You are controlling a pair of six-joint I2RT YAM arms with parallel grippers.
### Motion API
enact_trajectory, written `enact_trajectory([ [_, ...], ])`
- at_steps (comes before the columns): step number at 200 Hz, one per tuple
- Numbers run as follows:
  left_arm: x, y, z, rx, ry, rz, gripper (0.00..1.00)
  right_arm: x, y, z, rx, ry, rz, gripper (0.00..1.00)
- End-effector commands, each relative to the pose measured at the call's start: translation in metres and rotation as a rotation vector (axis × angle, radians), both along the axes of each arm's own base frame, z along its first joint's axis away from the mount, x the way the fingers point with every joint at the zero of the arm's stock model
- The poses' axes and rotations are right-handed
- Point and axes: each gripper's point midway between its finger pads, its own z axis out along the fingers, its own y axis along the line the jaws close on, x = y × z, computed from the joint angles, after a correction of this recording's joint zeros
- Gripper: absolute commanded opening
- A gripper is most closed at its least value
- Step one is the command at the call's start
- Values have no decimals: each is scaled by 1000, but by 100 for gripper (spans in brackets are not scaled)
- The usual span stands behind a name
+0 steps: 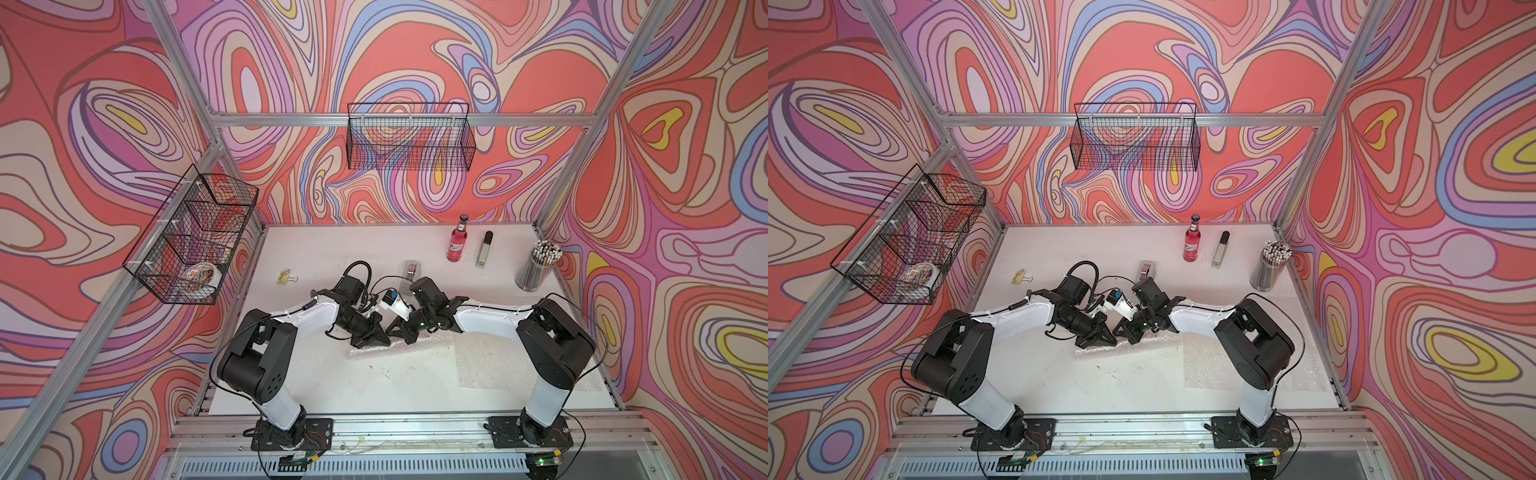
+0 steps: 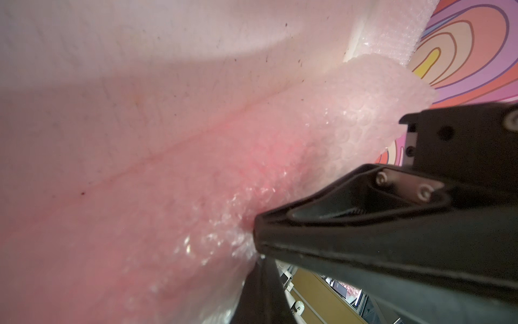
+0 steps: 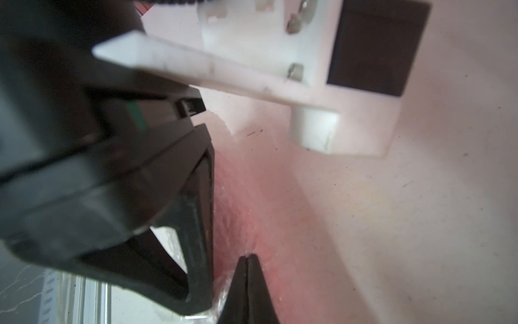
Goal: Wrap wine bottles in bubble wrap
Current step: Stick the tape on the bubble wrap.
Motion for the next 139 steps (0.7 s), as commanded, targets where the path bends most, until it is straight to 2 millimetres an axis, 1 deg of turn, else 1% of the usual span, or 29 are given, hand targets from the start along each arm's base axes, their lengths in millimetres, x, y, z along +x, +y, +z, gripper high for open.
enact_trajectory([
  [1,-2,13,-21,126,27,26,7,-14,-16,-36,-143,47,5,3],
  [31,-5,10,-17,118,28,25,11,-12,-16,-38,-148,38,1,3],
  [78,-11,17,-15,159,25,26,16,-13,-18,-41,-158,37,1,3],
  [106,-12,14,-12,136,26,34,20,-12,-19,-42,-165,34,3,3],
  [139,-11,15,-4,141,8,33,20,-14,-16,-37,-139,32,10,3],
])
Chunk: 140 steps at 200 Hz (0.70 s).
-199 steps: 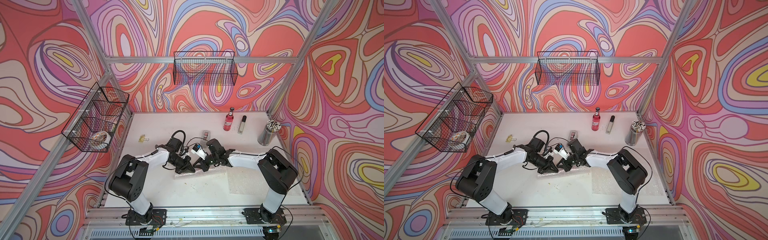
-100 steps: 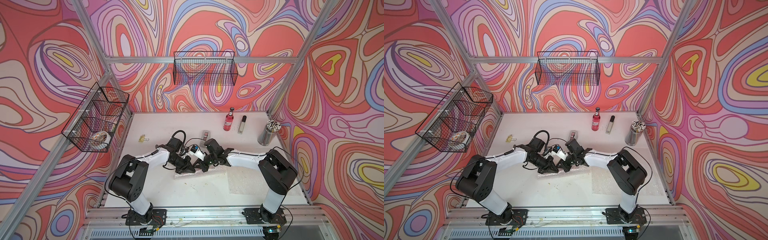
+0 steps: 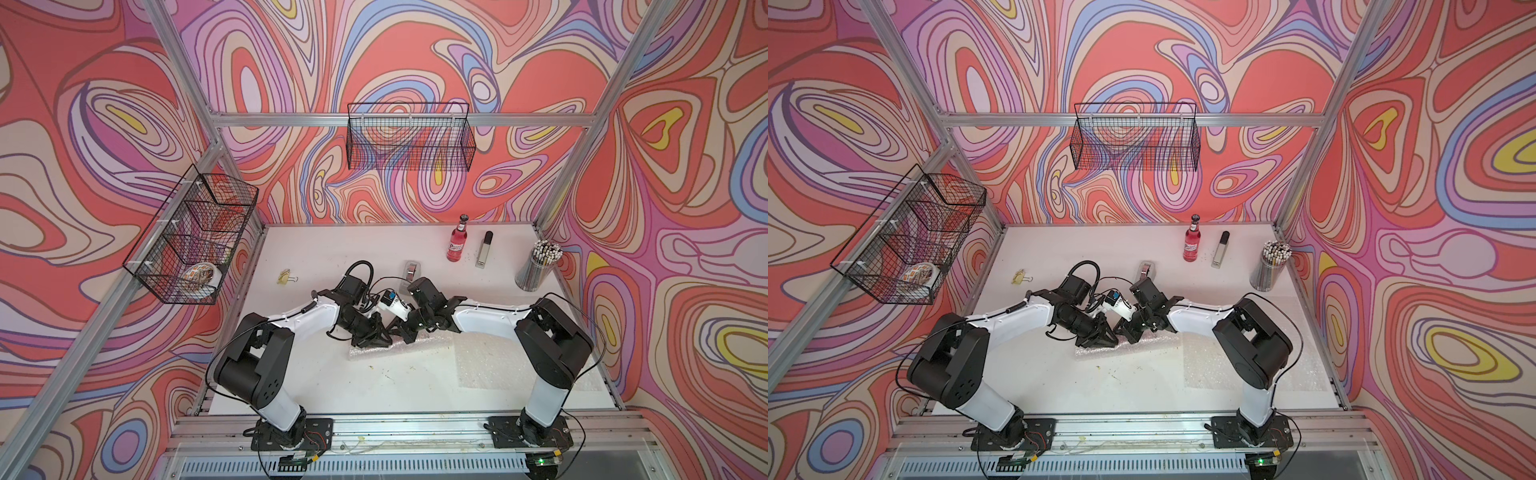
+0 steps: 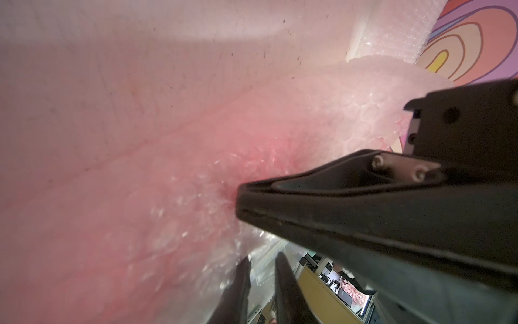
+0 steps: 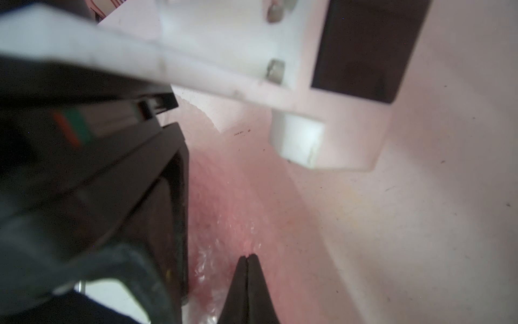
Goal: Wrap wine bottles in bubble wrap
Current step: Stick the tape on the bubble wrap.
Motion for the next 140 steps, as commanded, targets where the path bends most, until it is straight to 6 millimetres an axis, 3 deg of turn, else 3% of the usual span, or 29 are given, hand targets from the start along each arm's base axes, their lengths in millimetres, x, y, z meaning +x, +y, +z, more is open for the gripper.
enact_trajectory([
  [1,-8,16,-8,101,27,27,20,-20,-16,-32,-106,85,8,3],
  [44,-8,21,-4,139,18,14,23,-21,-11,-23,-70,83,20,3],
  [140,8,22,34,141,-93,41,29,-21,-8,-8,-29,64,25,5],
])
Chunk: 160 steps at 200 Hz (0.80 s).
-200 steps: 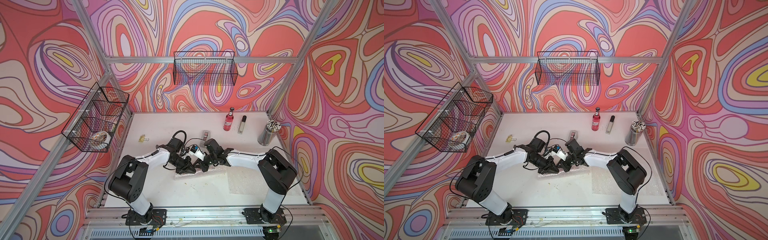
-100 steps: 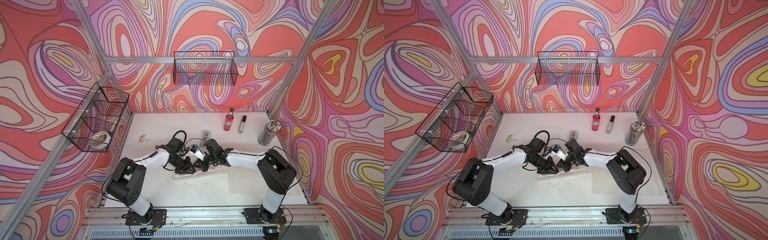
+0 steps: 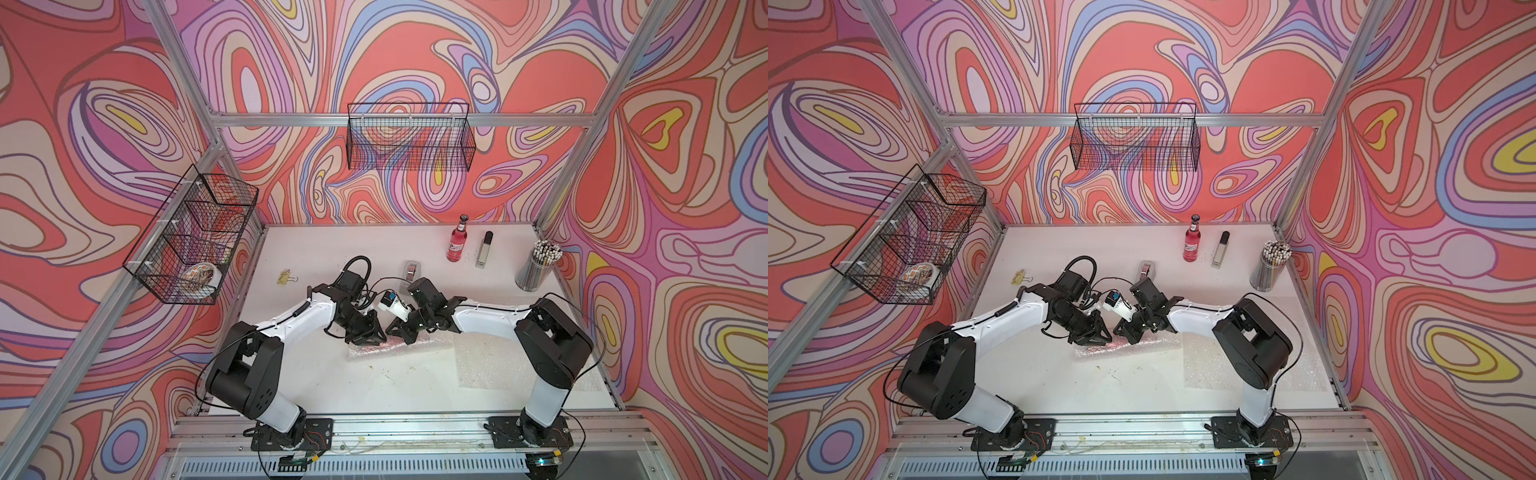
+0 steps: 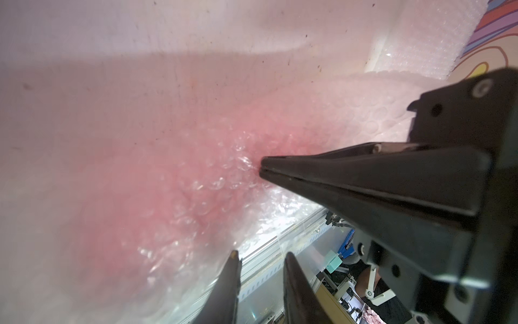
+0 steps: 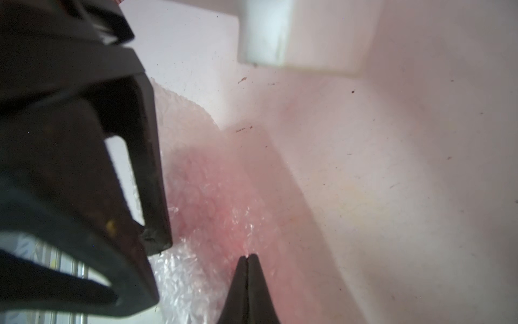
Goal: Wrap wine bottles in bubble wrap
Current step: Stick the tape on the bubble wrap.
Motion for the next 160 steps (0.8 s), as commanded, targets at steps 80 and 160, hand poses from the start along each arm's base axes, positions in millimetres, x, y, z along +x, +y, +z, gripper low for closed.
enact_trajectory([
  [80,12,-22,10,-78,-51,33,14,-21,-6,-7,-15,73,16,6],
  [160,3,-30,-7,-116,-61,65,6,-22,-6,-10,-18,92,15,6],
])
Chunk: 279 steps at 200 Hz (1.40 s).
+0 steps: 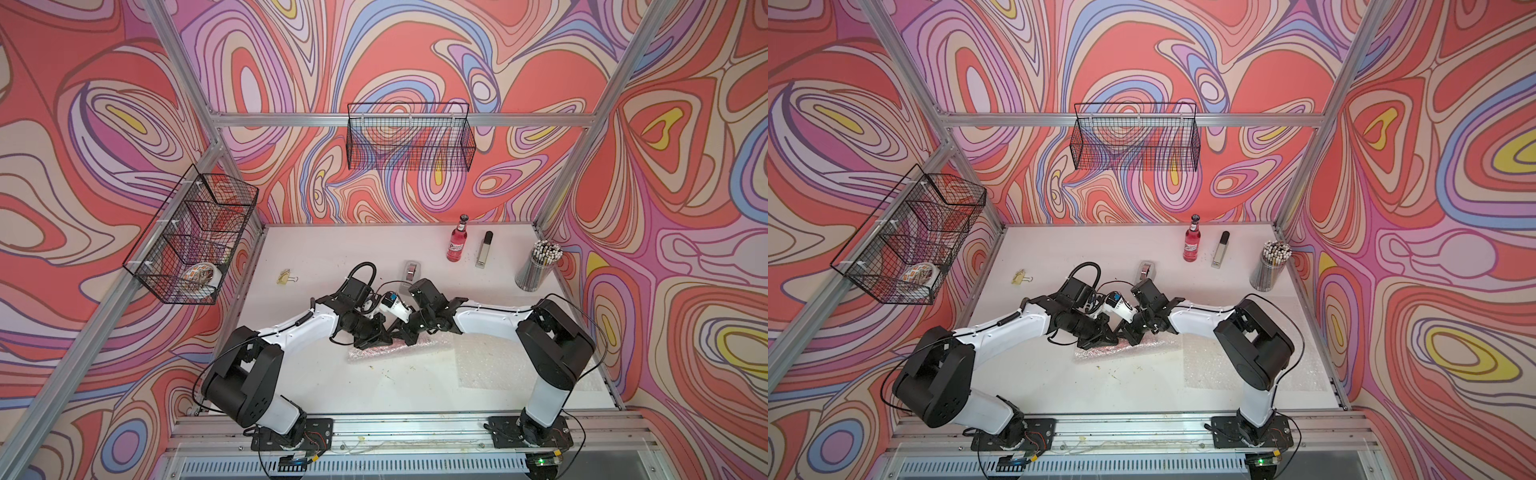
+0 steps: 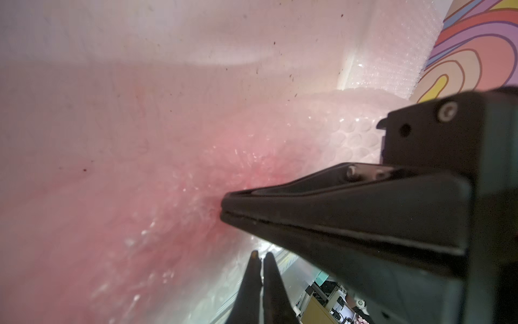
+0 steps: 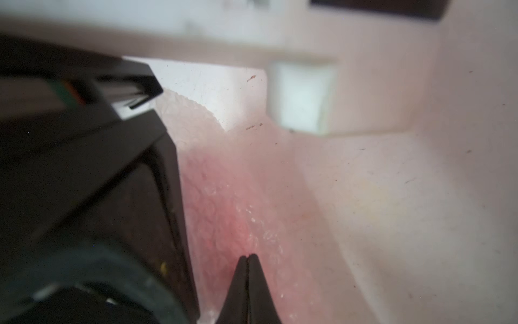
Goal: Wrap wine bottles in bubble wrap
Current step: Stick the tape on the bubble wrap.
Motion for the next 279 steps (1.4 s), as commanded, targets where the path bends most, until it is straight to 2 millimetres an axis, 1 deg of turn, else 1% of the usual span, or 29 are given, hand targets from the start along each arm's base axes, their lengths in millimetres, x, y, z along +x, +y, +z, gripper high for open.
enact_trajectory([
  [1,5,-5,4,-30,-29,17,6,-16,-6,-12,-37,57,14,6],
  [13,5,-7,5,-47,-30,17,5,-15,-6,-13,-41,55,12,6],
  [68,-9,-12,-3,-53,6,-18,4,-15,-8,-16,-57,56,9,6],
  [95,-16,-6,-11,-21,27,-25,3,-15,-9,-18,-63,55,7,6],
  [110,-20,1,-16,21,30,-29,3,-14,-9,-18,-63,56,6,6],
  [128,-22,7,-22,53,22,-27,2,-15,-9,-18,-62,56,6,6],
  [169,-23,2,-24,41,5,-22,1,-13,-9,-20,-68,57,0,6],
  [186,-26,0,-22,30,0,-21,1,-14,-10,-22,-74,61,-2,6],
  [207,-29,3,-20,37,-12,-8,1,-13,-10,-22,-75,58,-3,6],
  [246,-36,3,-36,40,18,-1,0,-14,-9,-19,-66,62,-1,6],
  [279,-32,6,-37,69,-4,-2,1,-15,-8,-13,-50,63,2,8],
])
